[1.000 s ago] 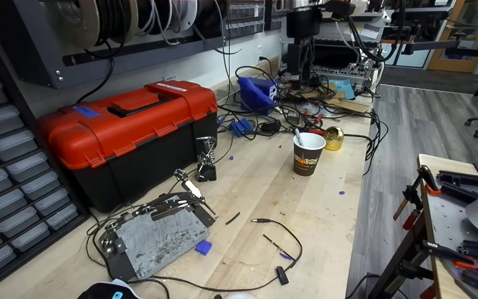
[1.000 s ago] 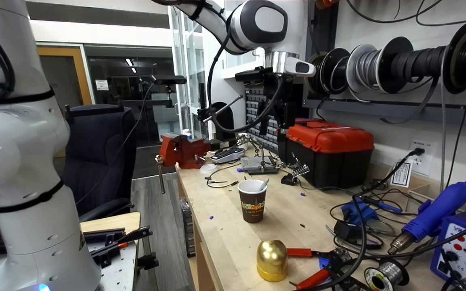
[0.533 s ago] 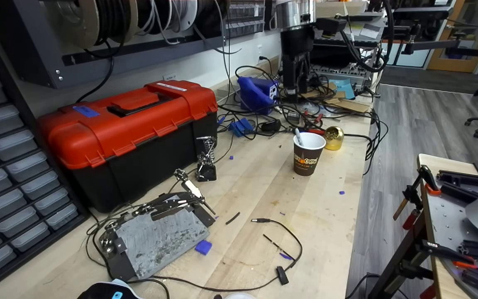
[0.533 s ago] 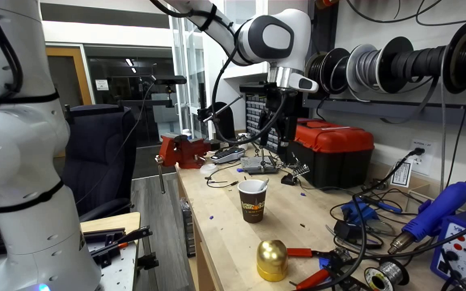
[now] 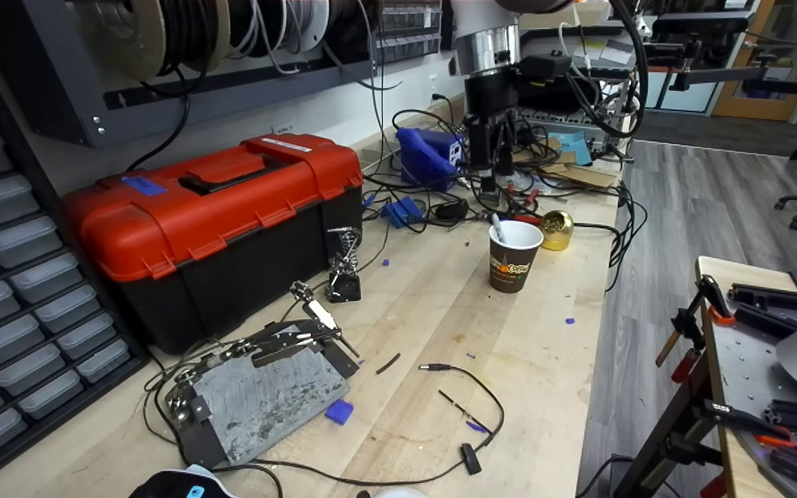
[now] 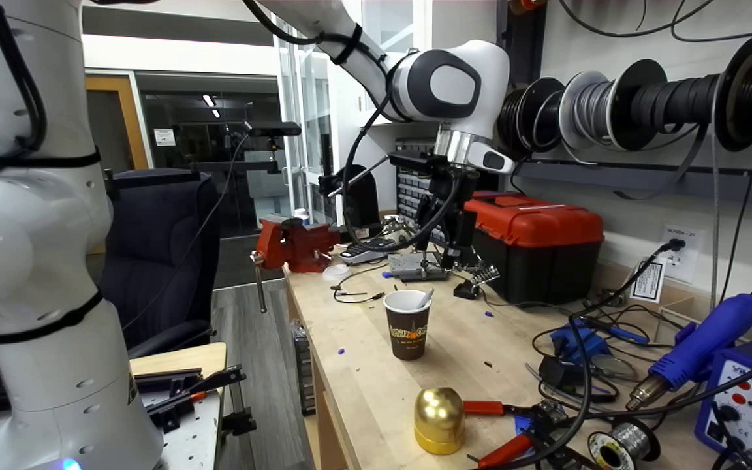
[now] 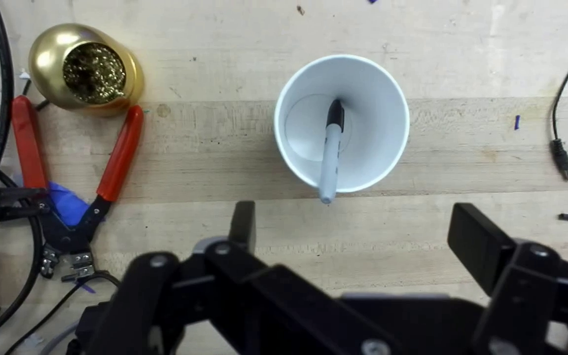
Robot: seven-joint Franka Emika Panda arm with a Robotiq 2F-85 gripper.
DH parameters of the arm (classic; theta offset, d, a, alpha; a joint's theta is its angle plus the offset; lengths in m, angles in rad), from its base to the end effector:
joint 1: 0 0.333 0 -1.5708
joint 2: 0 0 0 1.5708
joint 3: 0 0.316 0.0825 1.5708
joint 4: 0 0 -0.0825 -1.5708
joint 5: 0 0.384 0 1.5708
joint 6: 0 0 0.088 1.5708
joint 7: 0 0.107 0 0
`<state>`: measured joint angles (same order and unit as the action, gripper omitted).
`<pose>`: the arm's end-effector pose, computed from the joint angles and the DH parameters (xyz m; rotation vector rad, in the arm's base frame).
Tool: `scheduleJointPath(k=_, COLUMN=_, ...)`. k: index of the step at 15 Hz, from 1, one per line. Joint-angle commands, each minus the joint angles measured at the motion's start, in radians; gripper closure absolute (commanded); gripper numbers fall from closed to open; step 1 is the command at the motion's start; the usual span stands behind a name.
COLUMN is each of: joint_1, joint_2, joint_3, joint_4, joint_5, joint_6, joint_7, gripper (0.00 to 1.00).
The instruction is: Take the marker out of the cup and put it on the table
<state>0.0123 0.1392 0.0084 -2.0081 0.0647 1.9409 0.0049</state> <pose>0.5565 0.0158 0.3717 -3.0689 0.0212 0.3190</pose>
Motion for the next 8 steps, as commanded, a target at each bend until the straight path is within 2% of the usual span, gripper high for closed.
scheduleJointPath(k=1, joint_1=-0.013, joint_2=0.013, joint_3=-0.004, joint_4=-0.004, joint_5=0.034, joint_6=0.004, joint_7=-0.021, gripper=0.00)
scheduleJointPath(k=8, joint_1=-0.022, joint_2=0.047, joint_3=-0.010, joint_4=-0.010, joint_5=0.058, joint_6=0.012, joint_7=-0.027, gripper=0.00)
